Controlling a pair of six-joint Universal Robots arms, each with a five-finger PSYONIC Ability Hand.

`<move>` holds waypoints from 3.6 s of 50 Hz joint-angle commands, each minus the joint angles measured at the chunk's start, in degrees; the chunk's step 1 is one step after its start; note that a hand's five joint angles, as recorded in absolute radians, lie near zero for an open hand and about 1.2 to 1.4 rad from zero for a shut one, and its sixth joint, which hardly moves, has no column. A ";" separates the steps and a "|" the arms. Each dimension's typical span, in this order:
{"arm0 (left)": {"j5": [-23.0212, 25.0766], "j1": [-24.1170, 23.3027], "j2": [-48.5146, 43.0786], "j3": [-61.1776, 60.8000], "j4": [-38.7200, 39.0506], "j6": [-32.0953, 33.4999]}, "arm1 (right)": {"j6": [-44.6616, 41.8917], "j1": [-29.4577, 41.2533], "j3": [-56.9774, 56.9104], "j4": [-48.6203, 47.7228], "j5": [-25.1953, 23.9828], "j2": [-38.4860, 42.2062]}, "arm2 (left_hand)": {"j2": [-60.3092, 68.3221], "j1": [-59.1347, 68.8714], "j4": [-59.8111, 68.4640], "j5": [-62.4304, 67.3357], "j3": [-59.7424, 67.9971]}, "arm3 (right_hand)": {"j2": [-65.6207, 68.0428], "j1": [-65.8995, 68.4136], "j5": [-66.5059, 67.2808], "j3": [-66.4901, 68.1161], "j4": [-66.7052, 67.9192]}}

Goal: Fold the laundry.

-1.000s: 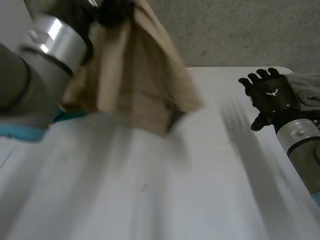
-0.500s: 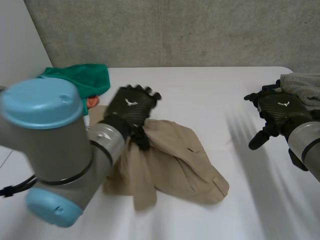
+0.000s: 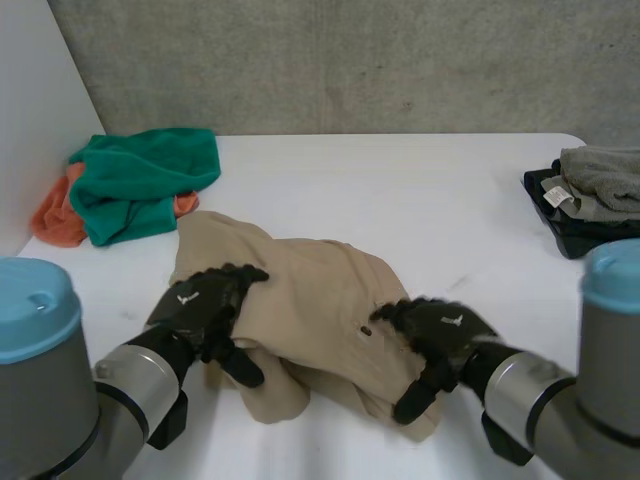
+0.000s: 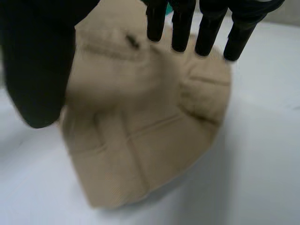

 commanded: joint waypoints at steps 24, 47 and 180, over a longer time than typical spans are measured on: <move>1.55 5.10 22.73 36.07 -0.46 11.95 | -23.09 1.49 -46.50 0.82 10.30 -15.84 | 66.52 66.23 66.66 66.69 66.28 | 60.25 60.76 60.42 60.25 60.81; 7.61 9.40 -15.57 49.29 1.72 12.83 | -22.12 1.49 -67.03 8.15 14.78 16.14 | 66.52 66.23 66.66 66.69 66.28 | 60.25 60.76 60.42 60.25 60.81; 13.15 15.56 -5.92 -14.61 20.71 39.64 | -32.76 -3.69 -8.41 -19.10 4.14 18.00 | 18.94 18.64 19.08 19.11 18.70 | 60.25 60.76 60.42 60.25 60.81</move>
